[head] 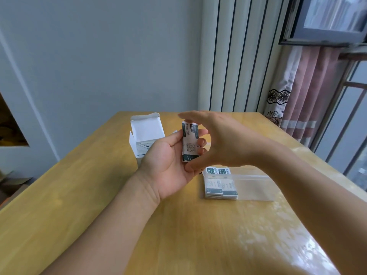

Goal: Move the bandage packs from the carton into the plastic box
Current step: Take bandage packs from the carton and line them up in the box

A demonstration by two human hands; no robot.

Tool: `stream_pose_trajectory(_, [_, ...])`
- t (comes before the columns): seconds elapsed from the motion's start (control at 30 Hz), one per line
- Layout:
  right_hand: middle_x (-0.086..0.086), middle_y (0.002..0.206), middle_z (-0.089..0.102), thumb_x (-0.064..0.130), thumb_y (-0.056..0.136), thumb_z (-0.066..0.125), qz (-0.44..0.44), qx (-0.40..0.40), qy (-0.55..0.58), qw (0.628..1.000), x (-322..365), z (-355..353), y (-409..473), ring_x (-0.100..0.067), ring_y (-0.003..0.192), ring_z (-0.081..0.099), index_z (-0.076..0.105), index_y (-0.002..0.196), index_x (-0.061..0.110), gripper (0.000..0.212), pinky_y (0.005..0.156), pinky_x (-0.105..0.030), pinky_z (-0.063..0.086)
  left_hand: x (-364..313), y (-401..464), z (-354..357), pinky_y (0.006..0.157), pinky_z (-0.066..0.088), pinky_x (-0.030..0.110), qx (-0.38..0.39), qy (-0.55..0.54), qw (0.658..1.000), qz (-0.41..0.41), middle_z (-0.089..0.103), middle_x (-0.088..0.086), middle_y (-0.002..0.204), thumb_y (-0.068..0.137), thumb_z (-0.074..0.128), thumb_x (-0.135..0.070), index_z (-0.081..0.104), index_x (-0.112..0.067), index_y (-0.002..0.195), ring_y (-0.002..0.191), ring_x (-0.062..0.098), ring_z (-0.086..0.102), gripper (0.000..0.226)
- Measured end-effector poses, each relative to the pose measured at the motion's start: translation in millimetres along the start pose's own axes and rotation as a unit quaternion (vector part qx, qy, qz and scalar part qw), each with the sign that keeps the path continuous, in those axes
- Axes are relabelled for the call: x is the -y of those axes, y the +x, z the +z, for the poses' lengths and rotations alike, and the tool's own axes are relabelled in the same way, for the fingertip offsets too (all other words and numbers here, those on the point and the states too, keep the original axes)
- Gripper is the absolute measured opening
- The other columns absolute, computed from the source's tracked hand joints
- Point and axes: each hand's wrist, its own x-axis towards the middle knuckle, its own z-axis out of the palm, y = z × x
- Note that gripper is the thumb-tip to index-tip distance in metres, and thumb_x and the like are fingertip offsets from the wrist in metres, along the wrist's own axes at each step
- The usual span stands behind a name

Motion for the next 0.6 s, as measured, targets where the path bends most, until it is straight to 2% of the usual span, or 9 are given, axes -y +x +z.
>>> stream_pose_trajectory(0.07, [0.013, 0.146, 0.049, 0.046, 0.057, 0.093, 0.005, 0.003, 0.012, 1.0, 0.0, -0.4, 0.3, -0.008, 0.123, 0.053, 0.035, 0.153, 0.028, 0.113, 0.099, -0.02, 0.042, 2.5, -1.1, 5.7, 0.075, 0.041, 0.026, -0.013, 0.013, 0.999, 0.028, 0.06, 0.003, 0.084, 0.103, 0.041, -0.035, 0.075, -0.011, 0.095, 0.072, 0.013, 0.051, 0.042])
stream_pose_trajectory(0.13, [0.012, 0.14, 0.055, 0.053, 0.059, 0.088, 0.024, 0.006, 0.08, 0.996, -2.8, -3.5, 2.0, -0.008, 0.118, 0.058, 0.041, 0.15, 0.027, 0.106, 0.098, -0.027, 0.051, 5.9, -2.6, 12.2, 0.067, 0.041, 0.026, -0.026, 0.044, 0.997, 0.063, 0.06, 0.002, 0.079, 0.104, 0.042, -0.033, 0.071, -0.012, 0.103, 0.067, 0.012, 0.05, 0.036])
stream_pose_trajectory(0.2, [0.009, 0.12, 0.067, 0.055, 0.07, 0.076, 0.058, -0.02, 0.172, 0.983, -11.1, -10.5, 4.4, -0.005, 0.104, 0.066, 0.054, 0.14, 0.021, 0.082, 0.087, -0.03, 0.057, 8.8, -3.4, 15.3, 0.063, 0.038, 0.026, -0.016, 0.075, 0.994, 0.082, 0.055, 0.002, 0.078, 0.106, 0.039, -0.031, 0.065, -0.013, 0.116, 0.064, 0.012, 0.046, 0.034])
stream_pose_trajectory(0.27, [0.007, 0.092, 0.075, 0.045, 0.082, 0.072, 0.097, -0.032, 0.21, 0.972, -24.2, -18.3, 5.7, -0.002, 0.082, 0.07, 0.071, 0.118, 0.017, 0.045, 0.072, -0.029, 0.053, 12.9, -3.4, 17.5, 0.061, 0.036, 0.026, 0.009, 0.095, 0.993, 0.071, 0.051, 0.001, 0.077, 0.107, 0.035, -0.035, 0.061, -0.01, 0.127, 0.064, 0.012, 0.041, 0.041])
stream_pose_trajectory(0.33, [0.009, 0.076, 0.074, 0.03, 0.088, 0.073, 0.122, -0.007, 0.22, 0.968, -36.9, -22.4, 4.4, -0.003, 0.071, 0.064, 0.078, 0.098, 0.019, 0.015, 0.068, -0.03, 0.048, 18.3, -2.8, 18.4, 0.059, 0.034, 0.025, 0.022, 0.124, 0.99, 0.069, 0.05, 0.0, 0.076, 0.108, 0.033, -0.036, 0.059, -0.011, 0.126, 0.063, 0.011, 0.04, 0.041])
stream_pose_trajectory(0.37, [0.009, 0.073, 0.072, 0.025, 0.088, 0.074, 0.129, 0.014, 0.238, 0.962, -42.1, -23.4, 3.0, -0.006, 0.07, 0.06, 0.078, 0.092, 0.02, 0.009, 0.069, -0.03, 0.046, 21.0, -2.2, 18.8, 0.058, 0.033, 0.025, 0.021, 0.137, 0.988, 0.072, 0.05, 0.0, 0.075, 0.108, 0.033, -0.036, 0.058, -0.012, 0.123, 0.062, 0.011, 0.039, 0.038])
stream_pose_trajectory(0.5, [0.006, 0.073, 0.068, 0.019, 0.087, 0.073, 0.166, 0.068, 0.356, 0.917, -54.6, -24.7, -0.8, -0.013, 0.076, 0.052, 0.077, 0.087, 0.016, 0.005, 0.072, -0.029, 0.043, 26.6, -0.2, 18.7, 0.054, 0.032, 0.024, 0.004, 0.158, 0.982, 0.1, 0.05, 0.001, 0.074, 0.109, 0.03, -0.036, 0.06, -0.015, 0.113, 0.059, 0.011, 0.037, 0.036])
stream_pose_trajectory(0.6, [0.003, 0.072, 0.069, 0.014, 0.091, 0.068, 0.171, 0.096, 0.422, 0.885, -56.4, -15.3, 1.5, -0.009, 0.069, 0.056, 0.072, 0.087, 0.011, 0.006, 0.061, -0.02, 0.046, 26.0, -1.6, 19.5, 0.052, 0.037, 0.024, 0.001, 0.154, 0.982, 0.11, 0.052, 0.002, 0.073, 0.109, 0.03, -0.036, 0.061, -0.014, 0.111, 0.058, 0.012, 0.042, 0.038])
